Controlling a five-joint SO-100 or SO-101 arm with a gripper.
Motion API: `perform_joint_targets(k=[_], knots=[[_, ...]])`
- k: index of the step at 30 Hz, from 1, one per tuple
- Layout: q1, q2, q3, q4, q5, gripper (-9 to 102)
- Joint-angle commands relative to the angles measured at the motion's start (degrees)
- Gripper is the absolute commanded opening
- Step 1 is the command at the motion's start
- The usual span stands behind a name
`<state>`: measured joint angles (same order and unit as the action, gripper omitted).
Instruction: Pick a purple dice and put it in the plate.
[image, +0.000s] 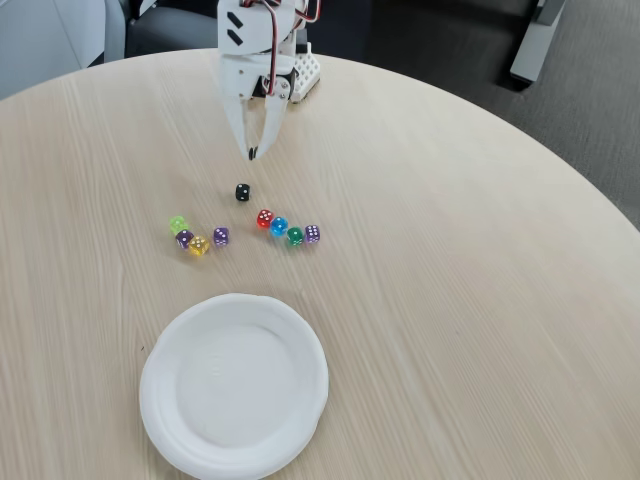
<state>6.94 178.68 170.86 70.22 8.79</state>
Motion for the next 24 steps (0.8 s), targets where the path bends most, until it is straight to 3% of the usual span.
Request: perform_joint_targets(k=[1,24], knots=[[0.00,0.44,-0.18,0.26,0.44,1],[-0.18,0.44,-0.18,0.26,0.97,0]])
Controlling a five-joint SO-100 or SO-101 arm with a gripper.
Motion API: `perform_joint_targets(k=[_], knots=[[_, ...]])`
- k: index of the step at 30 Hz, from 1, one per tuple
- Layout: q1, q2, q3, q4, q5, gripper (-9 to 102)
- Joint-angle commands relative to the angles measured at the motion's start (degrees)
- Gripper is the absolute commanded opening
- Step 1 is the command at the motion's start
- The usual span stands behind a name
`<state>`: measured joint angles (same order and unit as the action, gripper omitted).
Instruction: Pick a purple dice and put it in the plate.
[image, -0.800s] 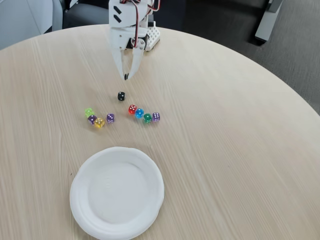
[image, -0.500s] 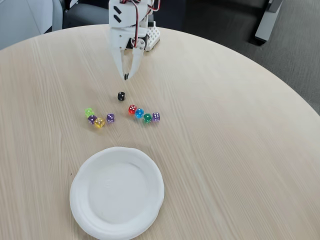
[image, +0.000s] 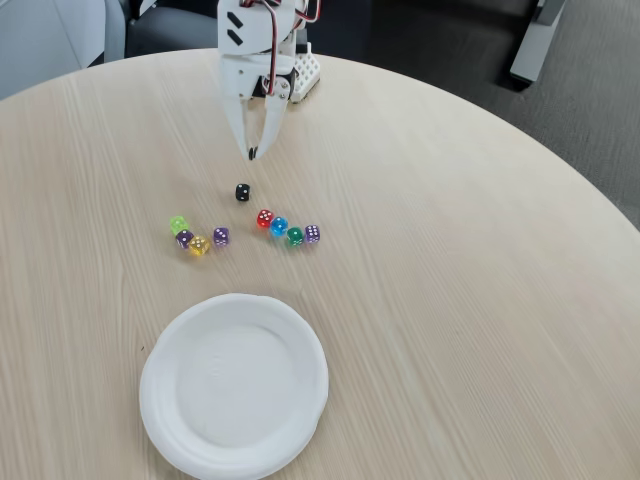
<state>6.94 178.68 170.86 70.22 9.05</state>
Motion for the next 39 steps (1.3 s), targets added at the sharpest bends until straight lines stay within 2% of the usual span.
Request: perform_joint_targets(k=[1,34,39], knots=[[-0.18,0.44,-0.18,0.26,0.97,0],[-0.26,-0.18,-1.32,0.18,10.37,0],[-0.18,-0.53,-5.71,0.18,12.13,0]])
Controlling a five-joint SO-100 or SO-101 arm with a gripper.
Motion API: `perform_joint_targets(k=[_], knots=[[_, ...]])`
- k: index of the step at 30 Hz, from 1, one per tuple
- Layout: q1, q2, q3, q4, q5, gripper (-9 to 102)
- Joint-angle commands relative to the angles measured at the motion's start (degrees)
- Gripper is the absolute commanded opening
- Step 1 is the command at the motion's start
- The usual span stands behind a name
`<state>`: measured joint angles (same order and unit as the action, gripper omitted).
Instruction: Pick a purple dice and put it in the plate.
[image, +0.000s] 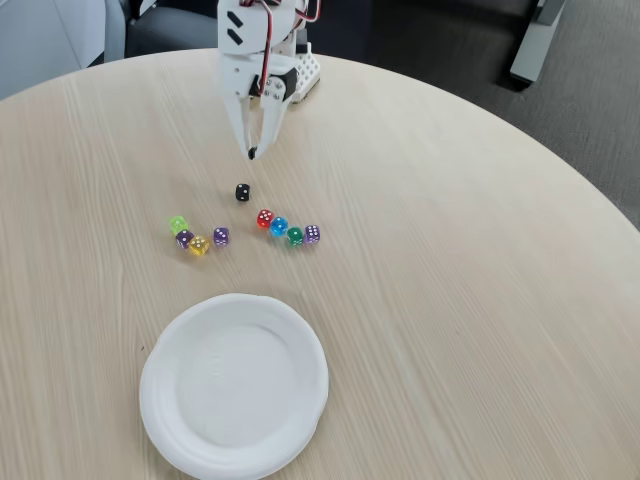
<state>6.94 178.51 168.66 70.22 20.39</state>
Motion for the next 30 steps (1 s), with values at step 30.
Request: perform_joint_targets(k=[30], knots=[[-0.35,-46.76,-40.34,0.62,23.73,0]])
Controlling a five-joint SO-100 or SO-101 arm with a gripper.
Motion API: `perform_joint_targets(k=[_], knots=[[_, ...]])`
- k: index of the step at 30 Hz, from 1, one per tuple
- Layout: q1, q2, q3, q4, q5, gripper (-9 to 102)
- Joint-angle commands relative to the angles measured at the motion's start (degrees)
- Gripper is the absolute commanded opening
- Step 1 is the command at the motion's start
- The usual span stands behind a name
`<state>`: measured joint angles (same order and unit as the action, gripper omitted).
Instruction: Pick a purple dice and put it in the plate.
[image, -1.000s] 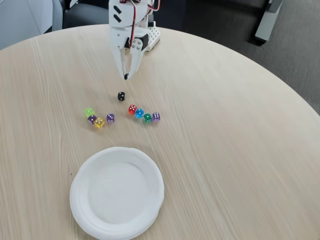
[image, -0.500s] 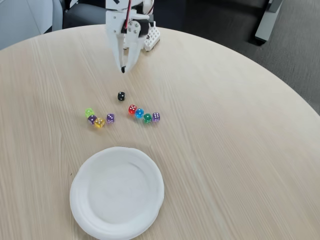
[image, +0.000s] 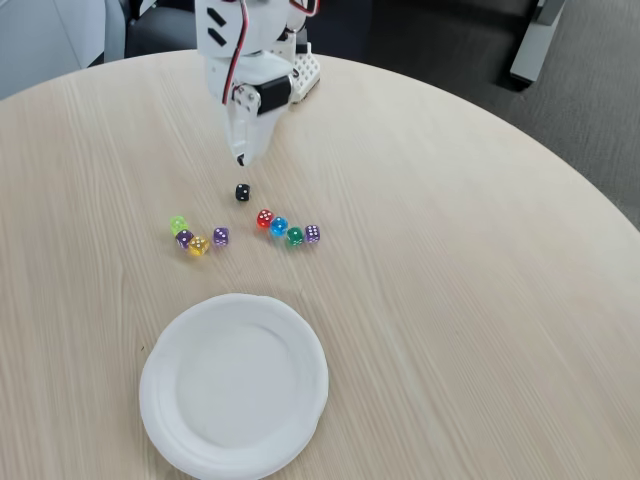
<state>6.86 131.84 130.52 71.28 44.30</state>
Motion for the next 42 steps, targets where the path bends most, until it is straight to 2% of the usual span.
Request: perform_joint_targets(k=[1,14,22,36,42], knots=[[-0.26,-0.18,-1.93,-0.44,-0.18,0],[0.70,-11.16,-0.97,-0.88,-0.97,0],[0.79,-16.17,-0.70,-1.49,-4.92,1],[0.62,-23.47,-0.70,-16.96,-3.25,1],[0.00,-23.55,-0.70,-20.57,-3.43,2]])
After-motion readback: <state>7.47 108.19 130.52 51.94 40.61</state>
